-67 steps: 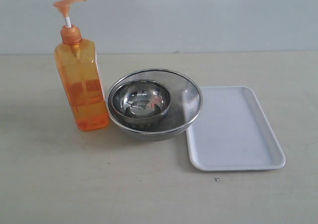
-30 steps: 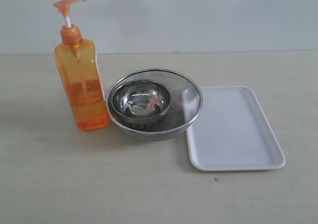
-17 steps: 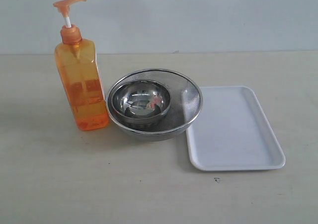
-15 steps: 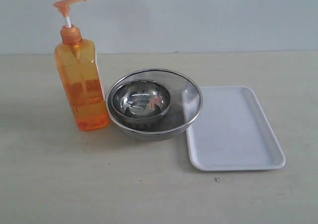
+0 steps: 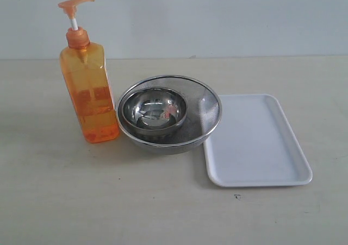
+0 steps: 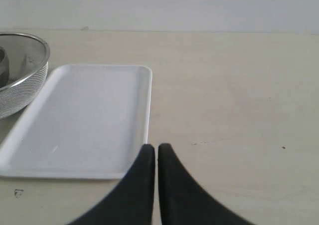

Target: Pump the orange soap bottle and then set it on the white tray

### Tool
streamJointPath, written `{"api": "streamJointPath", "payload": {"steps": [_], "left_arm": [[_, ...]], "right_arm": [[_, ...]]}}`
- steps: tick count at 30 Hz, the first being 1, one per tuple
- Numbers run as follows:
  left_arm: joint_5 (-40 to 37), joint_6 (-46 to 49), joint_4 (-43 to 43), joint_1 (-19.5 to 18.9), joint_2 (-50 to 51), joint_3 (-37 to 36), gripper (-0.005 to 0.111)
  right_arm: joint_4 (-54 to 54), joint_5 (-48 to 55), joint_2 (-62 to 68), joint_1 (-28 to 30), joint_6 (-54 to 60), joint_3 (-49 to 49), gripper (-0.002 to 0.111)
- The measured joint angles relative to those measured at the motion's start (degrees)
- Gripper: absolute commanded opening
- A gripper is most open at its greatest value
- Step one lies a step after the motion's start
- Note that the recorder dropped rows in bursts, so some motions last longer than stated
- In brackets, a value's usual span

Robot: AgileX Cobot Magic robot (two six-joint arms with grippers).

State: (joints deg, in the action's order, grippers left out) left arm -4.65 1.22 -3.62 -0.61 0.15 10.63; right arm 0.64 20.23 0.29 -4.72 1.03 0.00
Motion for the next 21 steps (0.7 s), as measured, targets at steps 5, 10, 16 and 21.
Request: {"api": "streamJointPath", "payload": {"steps": [5, 10, 16, 21], "left_arm": [[-3.44, 0.0, 0.0, 0.0, 3.46, 4.22, 0.005], [-8.25, 0.15, 0.0, 0.0, 9.11, 8.17, 0.005], [-13.14, 1.43, 0.0, 0.0, 15.48, 11.87, 0.005], [-12.5, 1.43, 0.0, 0.0, 17.55, 12.3, 0.005]], "right_arm": [[0.0, 0.0, 0.0, 0.0, 0.0, 0.0, 0.0], [0.0, 0.0, 0.0, 0.0, 0.0, 0.0, 0.0], [0.0, 0.0, 0.0, 0.0, 0.0, 0.0, 0.0], [0.0, 0.0, 0.0, 0.0, 0.0, 0.0, 0.0]]}}
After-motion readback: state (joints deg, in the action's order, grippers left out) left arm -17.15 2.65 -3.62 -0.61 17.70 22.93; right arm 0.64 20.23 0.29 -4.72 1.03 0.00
